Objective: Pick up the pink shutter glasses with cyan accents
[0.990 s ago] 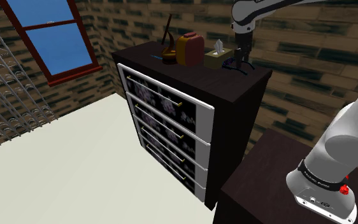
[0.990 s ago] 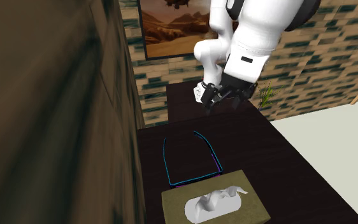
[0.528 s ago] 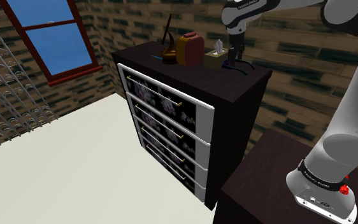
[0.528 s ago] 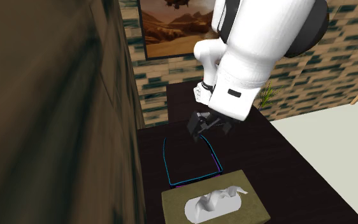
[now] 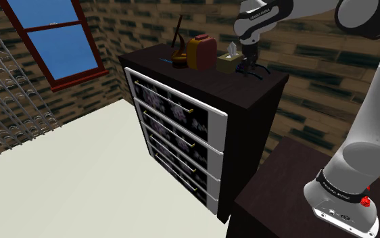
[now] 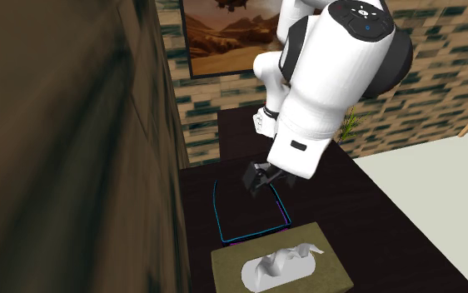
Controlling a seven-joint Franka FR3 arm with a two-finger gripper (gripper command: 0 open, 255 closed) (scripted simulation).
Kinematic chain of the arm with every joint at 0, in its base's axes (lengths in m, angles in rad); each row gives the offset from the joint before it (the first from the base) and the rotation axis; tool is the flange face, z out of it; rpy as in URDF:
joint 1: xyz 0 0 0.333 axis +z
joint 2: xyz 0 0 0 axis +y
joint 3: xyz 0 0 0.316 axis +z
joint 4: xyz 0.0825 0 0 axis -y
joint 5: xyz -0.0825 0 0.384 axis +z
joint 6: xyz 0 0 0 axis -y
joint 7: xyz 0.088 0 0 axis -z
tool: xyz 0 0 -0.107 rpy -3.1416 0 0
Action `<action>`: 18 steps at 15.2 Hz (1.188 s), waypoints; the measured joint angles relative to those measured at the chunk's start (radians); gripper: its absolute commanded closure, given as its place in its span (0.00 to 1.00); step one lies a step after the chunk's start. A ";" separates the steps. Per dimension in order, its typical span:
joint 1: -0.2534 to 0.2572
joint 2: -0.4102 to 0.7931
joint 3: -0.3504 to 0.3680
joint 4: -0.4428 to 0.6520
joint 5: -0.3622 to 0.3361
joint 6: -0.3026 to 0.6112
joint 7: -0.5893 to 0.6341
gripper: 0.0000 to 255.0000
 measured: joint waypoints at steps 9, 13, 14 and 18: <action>0.000 0.006 0.000 -0.003 0.002 0.009 0.000 1.00; 0.000 0.003 0.000 0.008 0.001 -0.005 -0.001 1.00; 0.001 0.001 0.001 0.017 0.001 -0.015 0.000 1.00; 0.001 -0.014 0.000 0.051 -0.002 -0.063 -0.005 1.00</action>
